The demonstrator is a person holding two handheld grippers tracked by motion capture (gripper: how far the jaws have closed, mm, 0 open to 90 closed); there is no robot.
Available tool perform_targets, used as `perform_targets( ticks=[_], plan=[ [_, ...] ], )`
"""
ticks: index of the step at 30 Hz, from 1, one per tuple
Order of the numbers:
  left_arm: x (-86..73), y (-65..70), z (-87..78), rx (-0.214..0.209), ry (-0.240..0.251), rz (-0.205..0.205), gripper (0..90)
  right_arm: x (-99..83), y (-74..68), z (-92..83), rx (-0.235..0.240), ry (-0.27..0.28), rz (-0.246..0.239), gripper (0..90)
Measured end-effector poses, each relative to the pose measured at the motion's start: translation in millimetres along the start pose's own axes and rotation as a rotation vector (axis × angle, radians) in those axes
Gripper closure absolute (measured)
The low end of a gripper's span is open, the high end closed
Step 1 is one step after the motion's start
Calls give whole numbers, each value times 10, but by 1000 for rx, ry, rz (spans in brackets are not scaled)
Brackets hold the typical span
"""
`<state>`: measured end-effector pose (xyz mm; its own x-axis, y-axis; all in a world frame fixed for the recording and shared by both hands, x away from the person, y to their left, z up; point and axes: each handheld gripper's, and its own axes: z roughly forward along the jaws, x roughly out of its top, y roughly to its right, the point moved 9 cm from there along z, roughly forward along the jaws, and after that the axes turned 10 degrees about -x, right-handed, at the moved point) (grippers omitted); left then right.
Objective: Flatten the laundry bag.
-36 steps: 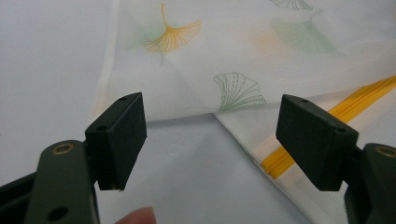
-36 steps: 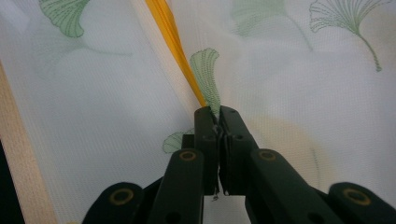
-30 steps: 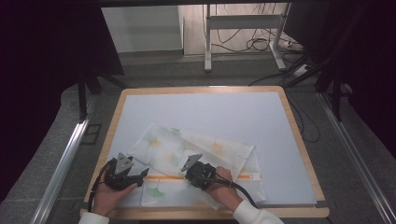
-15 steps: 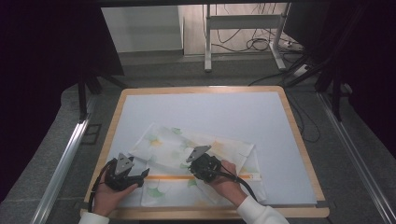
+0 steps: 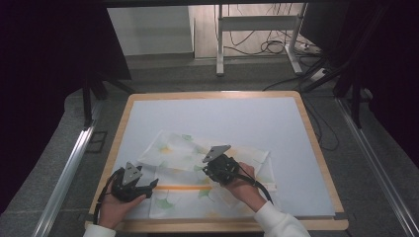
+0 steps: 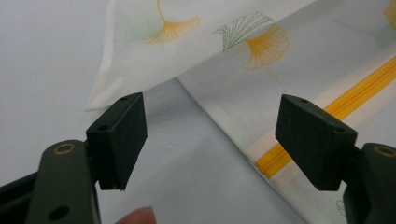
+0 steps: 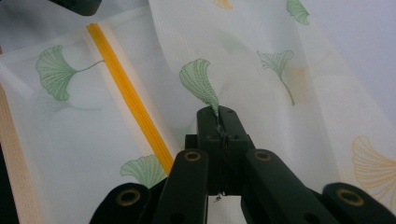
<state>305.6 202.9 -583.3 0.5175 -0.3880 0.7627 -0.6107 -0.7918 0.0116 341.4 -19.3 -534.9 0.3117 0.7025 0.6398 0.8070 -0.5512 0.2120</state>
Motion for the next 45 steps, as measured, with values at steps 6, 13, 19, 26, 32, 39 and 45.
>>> perform_targets(
  ticks=[6, 13, 19, 26, 32, 39, 45],
  plan=[
    [9, 6, -14, 1, 8, 8, 249, 6, 103, -23, -2, 9, 35, 891],
    [29, 39, -16, -3, 14, 31, 251, 25, 226, -42, -14, 26, 56, 892],
    [15, 37, -5, -9, 3, 23, 251, 50, 340, -62, -28, 45, 74, 892],
    [-3, 27, 8, -9, -8, 21, 251, 99, 503, -139, -51, 84, 107, 892],
    [-11, 29, 18, -4, -16, 28, 251, 97, 614, -143, -58, 96, 138, 893],
    [-16, 30, 17, -3, -22, 35, 251, 93, 737, -137, -72, 104, 169, 893],
    [-18, 33, 19, -1, -24, 40, 251, 109, 881, -142, -89, 119, 197, 894]
  ],
)
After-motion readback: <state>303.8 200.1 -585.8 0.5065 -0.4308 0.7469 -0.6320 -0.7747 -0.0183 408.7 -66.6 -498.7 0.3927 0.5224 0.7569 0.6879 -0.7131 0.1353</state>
